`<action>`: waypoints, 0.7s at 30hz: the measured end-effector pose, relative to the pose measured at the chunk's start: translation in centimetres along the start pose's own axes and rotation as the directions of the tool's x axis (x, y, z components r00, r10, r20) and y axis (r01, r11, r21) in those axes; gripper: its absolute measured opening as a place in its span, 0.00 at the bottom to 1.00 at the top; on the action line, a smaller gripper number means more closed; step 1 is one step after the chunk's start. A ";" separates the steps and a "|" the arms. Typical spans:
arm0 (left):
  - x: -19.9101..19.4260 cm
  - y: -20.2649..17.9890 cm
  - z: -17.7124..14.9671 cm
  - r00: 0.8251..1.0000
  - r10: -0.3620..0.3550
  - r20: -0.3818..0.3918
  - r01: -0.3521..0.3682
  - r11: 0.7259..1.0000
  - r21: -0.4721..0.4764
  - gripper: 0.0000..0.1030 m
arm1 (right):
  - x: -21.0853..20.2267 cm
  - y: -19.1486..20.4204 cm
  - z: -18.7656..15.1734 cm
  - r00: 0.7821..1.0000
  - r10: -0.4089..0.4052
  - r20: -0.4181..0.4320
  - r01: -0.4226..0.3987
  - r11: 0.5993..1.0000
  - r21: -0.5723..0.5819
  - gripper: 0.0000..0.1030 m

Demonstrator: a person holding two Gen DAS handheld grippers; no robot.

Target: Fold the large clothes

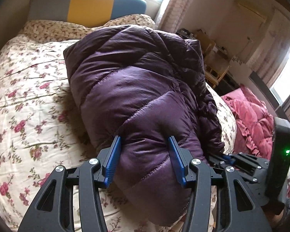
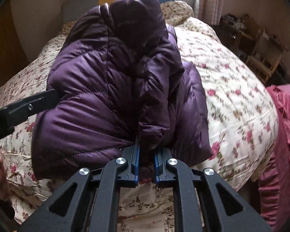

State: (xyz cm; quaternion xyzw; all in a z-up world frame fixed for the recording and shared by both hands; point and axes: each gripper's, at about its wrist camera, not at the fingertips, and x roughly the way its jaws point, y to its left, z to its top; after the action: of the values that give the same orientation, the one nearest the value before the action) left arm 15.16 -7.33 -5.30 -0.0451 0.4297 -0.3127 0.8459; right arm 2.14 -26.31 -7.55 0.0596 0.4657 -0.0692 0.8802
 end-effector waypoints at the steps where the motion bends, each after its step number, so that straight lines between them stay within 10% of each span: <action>1: 0.5 -0.2 0.0 1.000 0.001 -0.006 -0.001 1.000 0.011 0.48 | 0.5 -0.3 -0.4 1.000 0.001 -0.002 -0.001 1.000 0.010 0.09; 12: 2.6 -0.2 -1.0 1.000 -0.002 -0.009 0.002 0.999 0.036 0.49 | 0.9 -0.6 -1.5 0.999 -0.021 0.038 0.020 0.999 0.040 0.11; 21: 2.1 0.0 -0.3 1.000 -0.004 -0.011 0.005 0.998 0.060 0.49 | -2.4 0.1 -1.1 0.989 -0.126 0.075 0.123 0.992 0.036 0.45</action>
State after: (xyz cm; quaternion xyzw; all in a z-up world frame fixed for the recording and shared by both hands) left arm 15.84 -8.45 -6.96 -0.0189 0.4245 -0.3277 0.8439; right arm -0.08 -25.91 -6.17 0.0414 0.4333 -0.1333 0.8904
